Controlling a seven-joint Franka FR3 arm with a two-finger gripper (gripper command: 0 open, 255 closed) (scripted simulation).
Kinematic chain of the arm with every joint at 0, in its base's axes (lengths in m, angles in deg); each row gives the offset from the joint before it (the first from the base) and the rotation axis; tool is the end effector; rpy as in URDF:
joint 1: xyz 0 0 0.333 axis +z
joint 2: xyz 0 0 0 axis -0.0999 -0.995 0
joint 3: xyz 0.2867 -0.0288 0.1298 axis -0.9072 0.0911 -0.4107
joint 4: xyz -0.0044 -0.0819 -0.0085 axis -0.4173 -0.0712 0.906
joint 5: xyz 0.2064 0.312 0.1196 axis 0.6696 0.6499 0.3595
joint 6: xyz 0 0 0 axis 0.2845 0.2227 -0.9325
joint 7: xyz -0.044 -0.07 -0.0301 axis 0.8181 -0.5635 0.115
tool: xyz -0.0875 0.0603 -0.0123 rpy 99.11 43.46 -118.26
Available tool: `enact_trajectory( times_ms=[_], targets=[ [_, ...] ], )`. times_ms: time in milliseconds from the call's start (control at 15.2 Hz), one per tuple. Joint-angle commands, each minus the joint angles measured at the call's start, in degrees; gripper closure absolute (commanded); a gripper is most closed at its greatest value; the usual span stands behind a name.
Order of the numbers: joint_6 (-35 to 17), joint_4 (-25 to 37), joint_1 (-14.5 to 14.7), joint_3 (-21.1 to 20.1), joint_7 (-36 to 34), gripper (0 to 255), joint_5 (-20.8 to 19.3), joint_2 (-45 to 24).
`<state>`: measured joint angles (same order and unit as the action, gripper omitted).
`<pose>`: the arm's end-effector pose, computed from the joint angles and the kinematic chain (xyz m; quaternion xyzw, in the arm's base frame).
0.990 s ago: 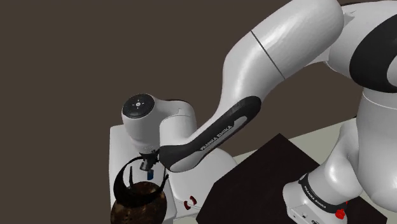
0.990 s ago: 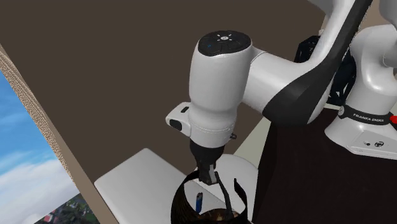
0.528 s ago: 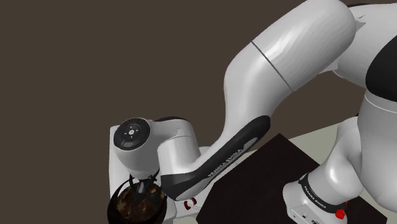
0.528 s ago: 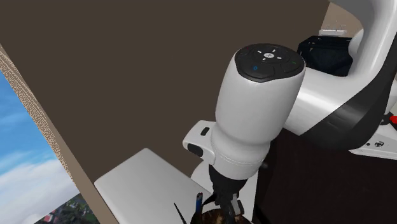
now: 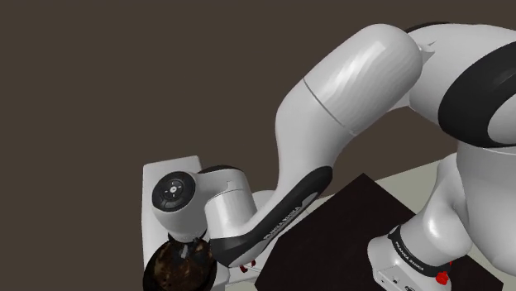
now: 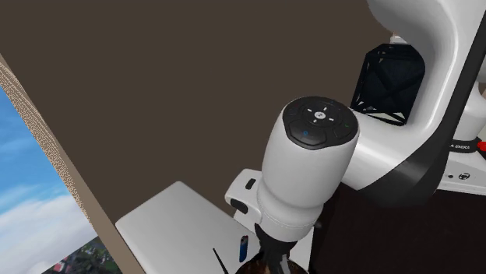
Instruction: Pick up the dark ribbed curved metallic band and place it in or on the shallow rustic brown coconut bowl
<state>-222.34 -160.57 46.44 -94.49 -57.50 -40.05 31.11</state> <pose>0.3652 0.4703 0.1511 0.9368 0.3399 0.0396 0.0732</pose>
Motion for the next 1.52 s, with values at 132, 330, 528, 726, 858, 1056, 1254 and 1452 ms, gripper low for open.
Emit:
enact_trajectory(
  times_ms=[132, 330, 528, 726, 858, 1056, 1254, 1452],
  targets=[
    [-1.3, 0.4, 0.5, 0.6, -0.8, 255, -0.8, -1.7],
    [-1.3, 0.4, 0.5, 0.6, -0.8, 255, -0.8, -1.7],
    [-1.3, 0.4, 0.5, 0.6, -0.8, 255, -0.8, -1.7],
    [-1.3, 0.4, 0.5, 0.6, -0.8, 0, -0.8, -1.7],
    [-1.3, 0.4, 0.5, 0.6, -0.8, 0, -0.8, -1.7],
    [1.1, -0.5, -0.1, -0.7, 0.2, 0, 0.7, 1.6],
    [3.3, -1.1, -0.5, -1.8, 1.1, 0, 2.1, 4.4],
    [3.3, -1.1, -0.5, -1.8, 1.1, 0, 2.1, 4.4]
  ],
)
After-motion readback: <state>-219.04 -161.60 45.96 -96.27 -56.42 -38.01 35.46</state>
